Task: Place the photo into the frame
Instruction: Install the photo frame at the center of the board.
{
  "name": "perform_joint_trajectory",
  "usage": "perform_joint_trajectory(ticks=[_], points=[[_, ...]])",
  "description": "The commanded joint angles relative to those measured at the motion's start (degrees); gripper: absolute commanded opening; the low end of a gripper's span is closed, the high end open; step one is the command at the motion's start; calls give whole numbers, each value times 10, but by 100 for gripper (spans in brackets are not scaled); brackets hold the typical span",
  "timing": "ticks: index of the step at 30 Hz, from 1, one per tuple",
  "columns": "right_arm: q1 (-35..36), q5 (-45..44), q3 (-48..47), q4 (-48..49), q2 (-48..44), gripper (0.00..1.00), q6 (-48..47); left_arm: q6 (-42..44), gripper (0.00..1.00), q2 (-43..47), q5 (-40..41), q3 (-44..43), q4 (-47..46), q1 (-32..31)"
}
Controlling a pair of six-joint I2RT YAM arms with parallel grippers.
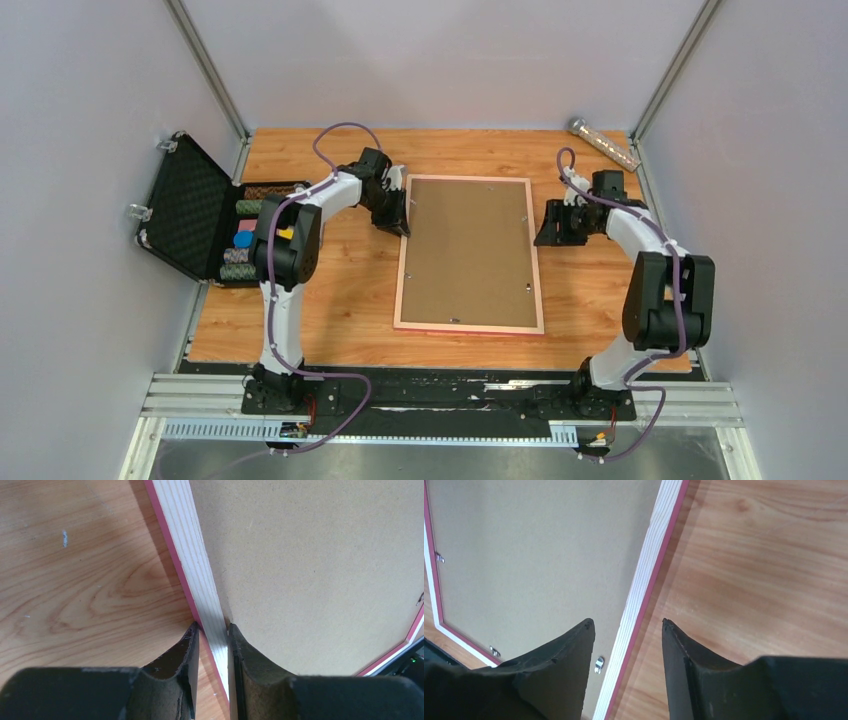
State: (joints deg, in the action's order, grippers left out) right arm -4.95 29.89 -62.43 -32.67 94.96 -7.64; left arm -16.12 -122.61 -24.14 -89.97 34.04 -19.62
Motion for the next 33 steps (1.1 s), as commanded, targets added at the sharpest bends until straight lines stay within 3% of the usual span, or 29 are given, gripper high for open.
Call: perform_joint_trajectory(ticks=[1,14,33], points=[[1,-4,26,-5,-63,51,-33,40,0,-21,16,-15,-2,9],[2,-22,93,-27,-179,58,-66,44,0,-21,17,-22,8,14],[4,-14,149,-47,-225,61,-123,40,0,-19,12,-17,4,14]])
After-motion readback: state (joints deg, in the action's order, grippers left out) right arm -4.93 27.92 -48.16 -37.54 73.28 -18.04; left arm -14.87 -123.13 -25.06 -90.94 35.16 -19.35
